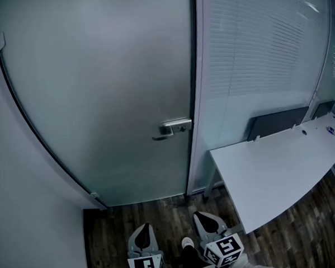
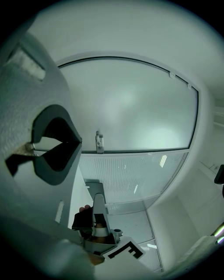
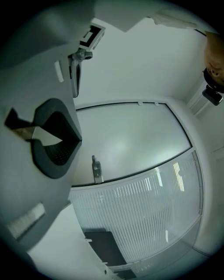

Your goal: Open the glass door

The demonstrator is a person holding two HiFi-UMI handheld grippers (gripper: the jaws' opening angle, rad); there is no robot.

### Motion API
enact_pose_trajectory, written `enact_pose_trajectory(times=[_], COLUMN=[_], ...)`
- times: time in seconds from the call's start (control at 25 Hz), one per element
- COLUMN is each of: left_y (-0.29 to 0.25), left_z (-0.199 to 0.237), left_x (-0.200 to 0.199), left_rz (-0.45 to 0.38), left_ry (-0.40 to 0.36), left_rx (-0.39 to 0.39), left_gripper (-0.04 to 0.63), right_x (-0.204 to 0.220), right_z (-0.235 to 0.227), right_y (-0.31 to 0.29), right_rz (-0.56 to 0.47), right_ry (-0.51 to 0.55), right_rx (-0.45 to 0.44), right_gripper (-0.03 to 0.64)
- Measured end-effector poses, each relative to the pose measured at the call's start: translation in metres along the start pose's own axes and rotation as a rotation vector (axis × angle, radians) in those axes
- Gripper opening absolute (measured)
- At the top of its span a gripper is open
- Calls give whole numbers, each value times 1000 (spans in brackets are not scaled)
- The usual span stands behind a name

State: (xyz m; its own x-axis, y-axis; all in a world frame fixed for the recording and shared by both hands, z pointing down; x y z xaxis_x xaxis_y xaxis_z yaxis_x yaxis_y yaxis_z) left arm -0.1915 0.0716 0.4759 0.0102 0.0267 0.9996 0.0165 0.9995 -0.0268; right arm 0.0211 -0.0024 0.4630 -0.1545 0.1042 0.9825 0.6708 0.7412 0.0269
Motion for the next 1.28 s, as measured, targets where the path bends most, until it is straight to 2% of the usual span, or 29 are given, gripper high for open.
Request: enact_pose_trajectory(times=[0.16, 0.48, 0.76, 1.0, 1.16, 1.28], left_y=[-54, -170, -211, -246, -264, -276], left_z=[5, 5, 12, 23, 29, 33], left_x=[-1, -10, -12, -16, -16, -13], left_rz=[45, 11, -5, -13, 19, 29], left_ry=[-5, -71, -171, -156, -180, -254], left_rx=[-14, -2, 36, 54, 98, 130], left_gripper=[2, 2, 3, 3, 94, 157], right_x=[-2, -4, -9, -10, -17, -18], right_z=[-32, -95, -115, -124, -124, -126], right_y=[-49, -123, -160, -183, -192, -197], right_rz=[10, 36, 34, 29, 16, 13], right_ry=[-23, -58, -75, -82, -74, -79], right_rx=[-13, -27, -16, 29, 53, 84], right_gripper=[5, 5, 5, 5, 5, 5])
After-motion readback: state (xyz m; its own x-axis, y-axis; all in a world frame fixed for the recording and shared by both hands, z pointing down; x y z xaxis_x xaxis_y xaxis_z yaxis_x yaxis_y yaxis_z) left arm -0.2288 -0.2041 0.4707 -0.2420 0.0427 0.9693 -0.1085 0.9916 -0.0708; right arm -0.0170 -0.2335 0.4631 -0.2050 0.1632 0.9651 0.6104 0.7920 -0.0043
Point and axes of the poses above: the fingertips, and each gripper's own axes: y backward along the fingers, z to its left, x out of its underside, the point moved 8 cm from there along y, backward along the fingers, and after that the axes turned 11 degrees about -z, right-handed, at the moved point
